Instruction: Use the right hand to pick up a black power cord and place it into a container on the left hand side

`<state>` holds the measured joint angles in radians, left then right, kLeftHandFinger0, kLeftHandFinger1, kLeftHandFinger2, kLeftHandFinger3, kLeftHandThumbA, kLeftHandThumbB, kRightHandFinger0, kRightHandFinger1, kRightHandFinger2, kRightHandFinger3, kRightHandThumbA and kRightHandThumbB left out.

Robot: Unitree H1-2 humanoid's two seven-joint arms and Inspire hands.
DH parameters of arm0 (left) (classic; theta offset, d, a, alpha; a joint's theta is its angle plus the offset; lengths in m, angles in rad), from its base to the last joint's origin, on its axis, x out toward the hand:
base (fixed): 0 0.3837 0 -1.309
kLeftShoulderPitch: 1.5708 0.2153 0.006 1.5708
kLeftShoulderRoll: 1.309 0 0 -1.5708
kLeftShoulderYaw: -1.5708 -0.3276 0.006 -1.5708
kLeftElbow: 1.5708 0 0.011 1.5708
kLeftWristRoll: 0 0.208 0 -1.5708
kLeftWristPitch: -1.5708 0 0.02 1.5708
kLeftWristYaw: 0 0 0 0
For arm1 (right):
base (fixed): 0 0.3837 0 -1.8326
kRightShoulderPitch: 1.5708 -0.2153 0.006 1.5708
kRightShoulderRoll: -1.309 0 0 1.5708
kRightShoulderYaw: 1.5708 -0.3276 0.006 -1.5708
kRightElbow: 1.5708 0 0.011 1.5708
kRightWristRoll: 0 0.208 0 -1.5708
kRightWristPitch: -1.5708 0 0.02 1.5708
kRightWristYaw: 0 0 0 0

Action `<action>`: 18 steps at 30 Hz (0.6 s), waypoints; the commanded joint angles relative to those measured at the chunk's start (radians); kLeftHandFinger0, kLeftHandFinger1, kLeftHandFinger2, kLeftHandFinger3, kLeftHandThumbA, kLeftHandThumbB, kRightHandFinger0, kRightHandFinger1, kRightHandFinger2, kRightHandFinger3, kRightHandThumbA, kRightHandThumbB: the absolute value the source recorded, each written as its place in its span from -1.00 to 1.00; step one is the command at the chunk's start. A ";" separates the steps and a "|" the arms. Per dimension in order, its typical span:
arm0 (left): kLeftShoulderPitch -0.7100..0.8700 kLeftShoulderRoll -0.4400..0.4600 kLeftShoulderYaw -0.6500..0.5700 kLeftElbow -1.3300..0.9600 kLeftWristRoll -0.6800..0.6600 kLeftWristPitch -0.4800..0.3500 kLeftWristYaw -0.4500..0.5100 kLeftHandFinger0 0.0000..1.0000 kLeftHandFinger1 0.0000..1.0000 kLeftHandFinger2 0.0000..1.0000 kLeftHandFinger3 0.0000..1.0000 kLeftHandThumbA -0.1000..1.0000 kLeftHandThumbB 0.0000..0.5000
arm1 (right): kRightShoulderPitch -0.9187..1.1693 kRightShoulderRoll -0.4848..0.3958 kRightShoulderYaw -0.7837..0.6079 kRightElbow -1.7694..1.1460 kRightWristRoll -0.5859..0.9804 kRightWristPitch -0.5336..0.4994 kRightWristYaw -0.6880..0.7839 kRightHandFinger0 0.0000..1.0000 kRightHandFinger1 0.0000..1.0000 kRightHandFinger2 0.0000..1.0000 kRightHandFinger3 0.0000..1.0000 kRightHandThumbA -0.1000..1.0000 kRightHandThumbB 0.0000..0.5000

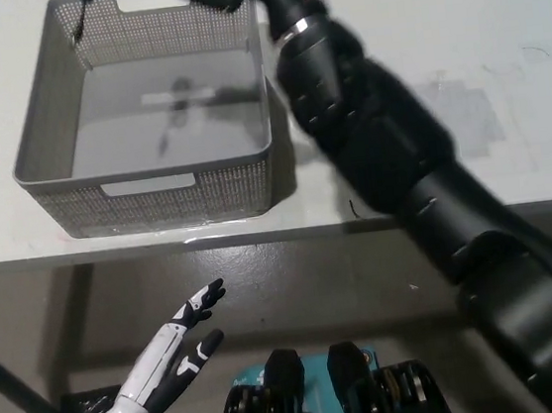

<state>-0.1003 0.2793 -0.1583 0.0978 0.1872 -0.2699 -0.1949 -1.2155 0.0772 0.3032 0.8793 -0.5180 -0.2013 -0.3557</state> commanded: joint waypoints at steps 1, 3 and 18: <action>-0.027 0.016 -0.001 -0.027 0.007 -0.004 -0.014 1.00 1.00 1.00 1.00 0.95 0.61 | -0.097 0.043 0.008 0.027 -0.024 -0.007 -0.063 -1.00 -0.50 0.19 0.02 -1.00 -0.21; -0.030 0.018 -0.001 -0.021 0.009 -0.013 -0.014 1.00 1.00 1.00 1.00 0.95 0.60 | -0.098 0.060 0.007 0.054 -0.019 -0.015 -0.067 -1.00 -0.41 0.25 0.08 -1.00 -0.22; -0.048 0.024 0.000 -0.024 0.017 -0.012 -0.024 1.00 1.00 1.00 1.00 0.98 0.59 | -0.069 0.074 0.030 0.242 0.033 -0.020 0.147 1.00 1.00 1.00 1.00 0.74 0.89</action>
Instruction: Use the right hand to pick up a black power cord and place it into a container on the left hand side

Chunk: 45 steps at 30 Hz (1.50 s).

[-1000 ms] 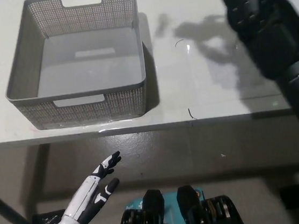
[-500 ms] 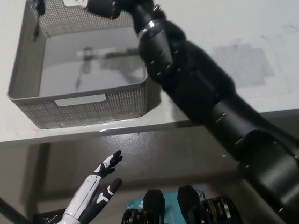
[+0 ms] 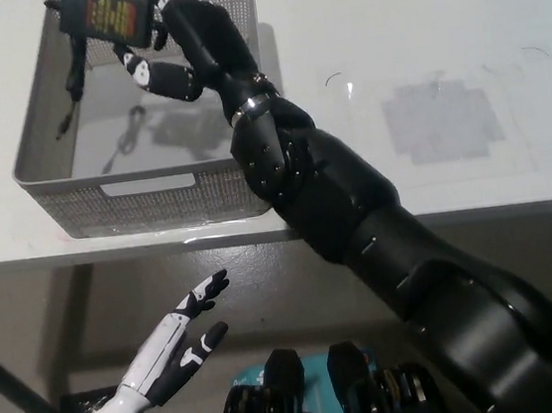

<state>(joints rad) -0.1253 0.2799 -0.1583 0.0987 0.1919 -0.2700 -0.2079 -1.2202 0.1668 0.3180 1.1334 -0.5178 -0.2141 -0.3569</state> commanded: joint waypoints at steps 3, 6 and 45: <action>-0.025 0.023 0.000 -0.031 0.008 0.003 -0.017 1.00 1.00 1.00 1.00 0.99 0.63 | -0.052 -0.030 0.023 -0.024 0.028 0.012 0.185 1.00 1.00 1.00 1.00 1.00 1.00; -0.029 0.024 0.000 -0.030 0.007 -0.004 -0.019 1.00 1.00 1.00 1.00 0.99 0.61 | -0.046 -0.046 0.018 -0.029 0.037 0.009 0.209 1.00 1.00 1.00 1.00 1.00 1.00; -0.062 0.034 0.008 -0.014 0.022 -0.001 -0.045 1.00 1.00 1.00 1.00 0.98 0.58 | 0.597 -0.201 -0.249 -1.220 0.442 0.188 0.458 1.00 1.00 1.00 1.00 1.00 0.65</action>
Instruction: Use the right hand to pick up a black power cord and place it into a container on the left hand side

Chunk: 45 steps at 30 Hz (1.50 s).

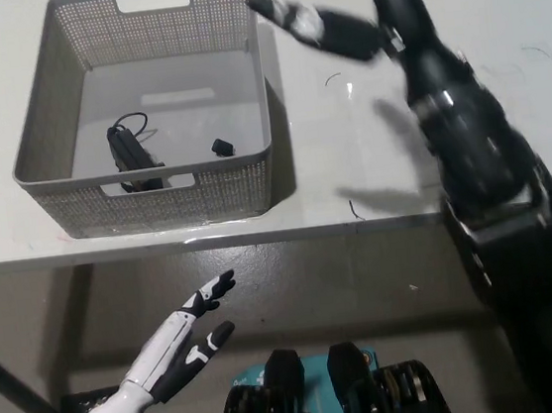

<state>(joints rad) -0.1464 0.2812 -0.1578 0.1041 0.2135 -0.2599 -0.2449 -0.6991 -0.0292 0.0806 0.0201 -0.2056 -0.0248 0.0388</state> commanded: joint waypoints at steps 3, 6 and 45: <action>-0.058 0.036 0.007 -0.019 -0.011 0.006 -0.022 1.00 1.00 1.00 1.00 0.98 0.59 | 0.170 -0.012 0.008 -0.127 0.119 -0.049 0.063 1.00 1.00 1.00 1.00 1.00 0.58; -0.058 0.032 0.010 -0.015 -0.018 0.011 -0.021 1.00 1.00 1.00 1.00 0.98 0.63 | 0.277 -0.019 0.035 -0.156 0.117 -0.043 0.083 1.00 1.00 1.00 1.00 1.00 0.68; 0.023 -0.006 0.027 0.005 -0.093 -0.017 -0.005 1.00 1.00 1.00 1.00 0.93 0.66 | 0.604 -0.052 0.068 0.182 0.246 -0.286 0.195 1.00 1.00 1.00 1.00 1.00 0.35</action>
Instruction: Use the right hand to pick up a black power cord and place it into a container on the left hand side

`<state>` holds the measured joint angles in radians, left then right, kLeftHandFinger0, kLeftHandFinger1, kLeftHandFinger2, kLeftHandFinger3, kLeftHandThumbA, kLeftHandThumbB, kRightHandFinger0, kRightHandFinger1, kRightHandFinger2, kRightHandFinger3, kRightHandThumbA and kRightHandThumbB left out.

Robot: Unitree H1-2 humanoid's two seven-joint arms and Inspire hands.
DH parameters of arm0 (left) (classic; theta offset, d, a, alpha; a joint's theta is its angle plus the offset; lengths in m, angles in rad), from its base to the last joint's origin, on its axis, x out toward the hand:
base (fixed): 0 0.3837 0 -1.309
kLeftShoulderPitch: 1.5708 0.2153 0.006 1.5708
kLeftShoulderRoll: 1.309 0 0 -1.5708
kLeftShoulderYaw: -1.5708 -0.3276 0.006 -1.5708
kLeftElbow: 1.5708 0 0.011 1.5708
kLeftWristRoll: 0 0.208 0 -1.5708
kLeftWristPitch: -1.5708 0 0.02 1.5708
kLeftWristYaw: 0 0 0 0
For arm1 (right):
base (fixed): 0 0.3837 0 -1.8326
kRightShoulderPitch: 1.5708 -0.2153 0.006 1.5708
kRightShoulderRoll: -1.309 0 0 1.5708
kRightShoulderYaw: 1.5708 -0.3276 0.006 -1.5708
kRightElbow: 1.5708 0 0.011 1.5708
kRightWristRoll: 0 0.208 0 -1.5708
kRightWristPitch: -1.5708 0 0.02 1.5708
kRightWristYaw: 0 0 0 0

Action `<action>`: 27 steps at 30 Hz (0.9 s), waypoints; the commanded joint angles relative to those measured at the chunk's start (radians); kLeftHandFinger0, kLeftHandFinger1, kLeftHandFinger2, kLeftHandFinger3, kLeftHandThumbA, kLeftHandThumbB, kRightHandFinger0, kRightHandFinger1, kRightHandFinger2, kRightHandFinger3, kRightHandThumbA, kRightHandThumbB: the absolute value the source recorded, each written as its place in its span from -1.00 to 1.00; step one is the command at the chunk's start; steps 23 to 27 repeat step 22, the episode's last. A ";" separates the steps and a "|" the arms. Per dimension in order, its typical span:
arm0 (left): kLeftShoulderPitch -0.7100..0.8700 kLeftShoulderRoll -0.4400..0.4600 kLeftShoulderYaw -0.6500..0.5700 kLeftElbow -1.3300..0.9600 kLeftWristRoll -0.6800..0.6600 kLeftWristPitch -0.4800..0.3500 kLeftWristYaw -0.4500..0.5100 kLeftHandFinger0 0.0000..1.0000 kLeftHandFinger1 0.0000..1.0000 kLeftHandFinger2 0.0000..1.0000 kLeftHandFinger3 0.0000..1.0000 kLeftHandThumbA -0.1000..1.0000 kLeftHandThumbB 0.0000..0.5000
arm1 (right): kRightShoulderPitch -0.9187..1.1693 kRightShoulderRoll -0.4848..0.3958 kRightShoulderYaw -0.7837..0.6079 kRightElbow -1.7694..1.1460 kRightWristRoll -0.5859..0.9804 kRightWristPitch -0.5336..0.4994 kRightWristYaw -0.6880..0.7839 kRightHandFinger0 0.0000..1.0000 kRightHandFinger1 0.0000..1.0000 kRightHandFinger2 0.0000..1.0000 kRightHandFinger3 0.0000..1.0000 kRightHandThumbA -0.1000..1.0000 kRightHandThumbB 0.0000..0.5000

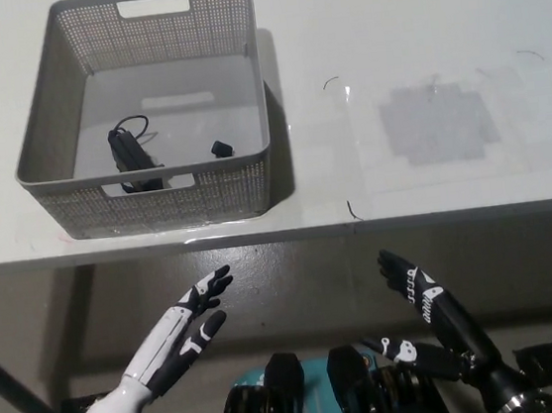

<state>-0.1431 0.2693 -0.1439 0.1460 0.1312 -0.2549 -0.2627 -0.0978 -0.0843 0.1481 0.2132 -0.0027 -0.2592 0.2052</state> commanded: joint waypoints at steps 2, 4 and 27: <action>0.024 0.006 0.015 -0.039 -0.012 -0.024 0.014 1.00 1.00 1.00 1.00 0.92 0.64 | -0.001 0.004 0.001 -0.008 0.046 -0.046 0.032 1.00 1.00 1.00 1.00 1.00 0.34; 0.028 0.007 0.015 -0.036 -0.016 -0.027 0.010 1.00 1.00 1.00 1.00 0.91 0.64 | 0.000 0.003 0.003 -0.006 0.042 -0.044 0.030 1.00 1.00 1.00 1.00 1.00 0.33; 0.016 0.007 0.009 -0.045 0.016 0.007 0.013 1.00 1.00 1.00 1.00 0.98 0.39 | -0.034 -0.009 0.008 0.003 0.025 -0.016 0.042 1.00 1.00 1.00 1.00 1.00 0.16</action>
